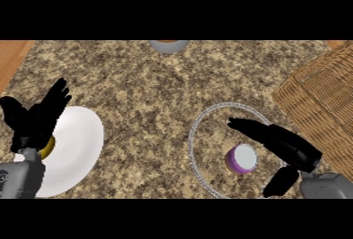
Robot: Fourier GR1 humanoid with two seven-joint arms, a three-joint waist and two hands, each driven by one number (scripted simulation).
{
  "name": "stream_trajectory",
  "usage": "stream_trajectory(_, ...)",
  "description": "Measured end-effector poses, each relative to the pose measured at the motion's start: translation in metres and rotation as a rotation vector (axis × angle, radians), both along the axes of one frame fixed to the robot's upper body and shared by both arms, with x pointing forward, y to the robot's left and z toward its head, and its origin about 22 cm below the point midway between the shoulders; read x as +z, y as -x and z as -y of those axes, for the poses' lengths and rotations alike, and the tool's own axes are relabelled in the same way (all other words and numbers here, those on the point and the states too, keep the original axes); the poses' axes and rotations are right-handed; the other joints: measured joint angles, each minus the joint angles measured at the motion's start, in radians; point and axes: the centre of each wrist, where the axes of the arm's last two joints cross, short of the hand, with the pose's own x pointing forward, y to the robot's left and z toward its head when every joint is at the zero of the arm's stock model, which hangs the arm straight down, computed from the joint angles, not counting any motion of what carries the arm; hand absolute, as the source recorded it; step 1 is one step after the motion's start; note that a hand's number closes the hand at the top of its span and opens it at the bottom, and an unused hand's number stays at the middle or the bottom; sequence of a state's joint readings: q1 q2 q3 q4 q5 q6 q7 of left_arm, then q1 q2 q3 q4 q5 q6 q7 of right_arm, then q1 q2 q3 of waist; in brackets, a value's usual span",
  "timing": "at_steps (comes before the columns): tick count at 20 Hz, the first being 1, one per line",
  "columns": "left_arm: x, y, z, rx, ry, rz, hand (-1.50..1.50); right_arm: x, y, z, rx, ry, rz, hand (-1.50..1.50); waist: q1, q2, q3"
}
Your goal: Pick the can from the placemat and place it in the basket
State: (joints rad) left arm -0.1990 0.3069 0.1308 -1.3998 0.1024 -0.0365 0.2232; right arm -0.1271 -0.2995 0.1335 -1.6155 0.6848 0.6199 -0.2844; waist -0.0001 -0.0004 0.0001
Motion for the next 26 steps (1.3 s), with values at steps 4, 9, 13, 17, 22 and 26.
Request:
stream_trajectory(4,0.000,-0.004,0.002,0.003,0.000,-0.004,0.00,-0.004,0.005,-0.010,-0.015,0.037,0.017,-1.50,-0.001,0.000,0.000)
stream_trajectory(9,0.001,-0.004,0.003,0.002,0.003,-0.002,0.00,-0.014,0.003,-0.014,-0.028,0.076,0.031,-1.50,0.000,0.000,0.000)
stream_trajectory(13,0.000,-0.001,0.007,-0.005,0.000,-0.003,0.00,-0.024,0.007,-0.024,0.003,0.126,0.056,1.50,0.002,0.000,0.000)
stream_trajectory(17,-0.004,0.000,0.008,-0.009,-0.002,0.002,0.00,-0.029,0.008,-0.035,0.034,0.158,0.105,1.50,0.001,-0.005,-0.004)
stream_trajectory(22,0.000,0.000,0.006,-0.003,0.001,-0.005,0.00,-0.033,0.006,-0.039,0.054,0.175,0.128,1.50,0.001,-0.006,-0.005)
stream_trajectory(26,-0.002,-0.002,0.005,-0.001,0.001,-0.003,0.00,-0.036,-0.001,-0.054,-0.231,0.191,0.083,1.50,-0.004,-0.003,-0.005)
